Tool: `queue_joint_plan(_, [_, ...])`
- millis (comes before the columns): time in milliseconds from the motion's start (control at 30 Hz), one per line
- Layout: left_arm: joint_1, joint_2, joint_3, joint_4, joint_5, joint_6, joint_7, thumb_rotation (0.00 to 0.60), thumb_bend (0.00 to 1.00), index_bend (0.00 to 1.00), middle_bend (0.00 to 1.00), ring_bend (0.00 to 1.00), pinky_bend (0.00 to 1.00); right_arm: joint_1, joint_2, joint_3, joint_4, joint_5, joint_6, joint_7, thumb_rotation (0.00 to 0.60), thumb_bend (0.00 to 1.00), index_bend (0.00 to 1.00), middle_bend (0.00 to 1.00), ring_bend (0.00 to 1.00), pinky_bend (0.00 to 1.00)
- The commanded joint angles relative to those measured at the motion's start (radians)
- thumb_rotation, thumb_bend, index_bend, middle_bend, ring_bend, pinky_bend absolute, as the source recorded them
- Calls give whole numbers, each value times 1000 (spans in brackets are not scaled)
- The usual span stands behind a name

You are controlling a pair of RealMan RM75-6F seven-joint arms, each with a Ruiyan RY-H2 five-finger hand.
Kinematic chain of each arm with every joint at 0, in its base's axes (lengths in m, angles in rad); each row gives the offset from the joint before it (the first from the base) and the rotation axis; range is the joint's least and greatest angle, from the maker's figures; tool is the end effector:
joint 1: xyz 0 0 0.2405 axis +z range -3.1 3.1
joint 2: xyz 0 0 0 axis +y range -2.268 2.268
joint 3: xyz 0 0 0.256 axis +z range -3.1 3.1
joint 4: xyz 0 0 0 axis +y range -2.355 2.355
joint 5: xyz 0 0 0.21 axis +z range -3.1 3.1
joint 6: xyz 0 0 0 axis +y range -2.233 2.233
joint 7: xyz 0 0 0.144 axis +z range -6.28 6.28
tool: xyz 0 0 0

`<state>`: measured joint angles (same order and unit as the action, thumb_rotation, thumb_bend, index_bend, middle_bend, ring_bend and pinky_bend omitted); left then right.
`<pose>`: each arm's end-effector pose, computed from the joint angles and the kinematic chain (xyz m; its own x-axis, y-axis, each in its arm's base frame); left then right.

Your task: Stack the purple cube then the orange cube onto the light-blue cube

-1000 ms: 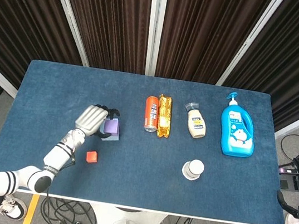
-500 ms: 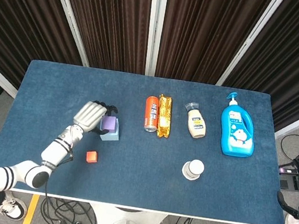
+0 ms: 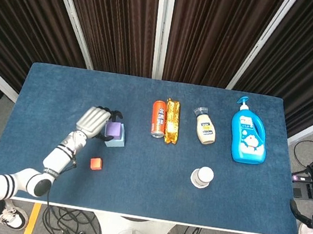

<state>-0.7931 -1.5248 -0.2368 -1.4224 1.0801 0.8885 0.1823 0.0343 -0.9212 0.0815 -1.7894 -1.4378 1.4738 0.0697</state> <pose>-0.1387 0.3743 -0.0015 0.3250 0.2872 0.9011 0.9153 -0.3351 -0.2234 -0.3016 -0.1702 0.2096 0.3429 0.0030 0.9394 -0.9362 0.0835 0.3415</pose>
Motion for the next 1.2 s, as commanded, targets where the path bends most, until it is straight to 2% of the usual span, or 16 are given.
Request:
queue_joint_plan(33, [-5, -2, -7, -8, -17, 4, 10, 600, 309, 373, 592, 382, 363, 0, 1, 0, -1, 0, -1, 0, 600, 231, 39, 64, 0, 0])
queue_joint_plan(400, [-8, -12, -8, -22, -95, 17, 52, 600, 309, 372, 592, 382, 363, -2, 0, -2, 1, -5, 4, 0, 600, 231, 39, 64, 0, 0])
queue_joint_plan(867, [-3, -27, 9, -12, -94, 28, 48, 600, 306, 368, 588, 382, 363, -3, 0, -4, 0, -5, 3, -1, 600, 231, 39, 65, 0, 0])
queue_joint_plan(933, [-3, -23, 12, -17, -93, 19, 42, 600, 284, 337, 560, 372, 357, -2, 0, -3, 0, -4, 2, -2, 600, 231, 39, 65, 0, 0])
queue_joint_plan(1100, [-3, -6, 9, -38, -96, -3, 17, 600, 154, 178, 337, 241, 270, -1, 2, -3, -2, -2, -1, -2, 600, 230, 39, 65, 0, 0])
queue_joint_plan(1200, [-2, 5, 11, -46, -93, -2, 16, 600, 112, 161, 271, 203, 243, 0, 3, -3, -2, 0, -2, -1, 600, 231, 39, 65, 0, 0])
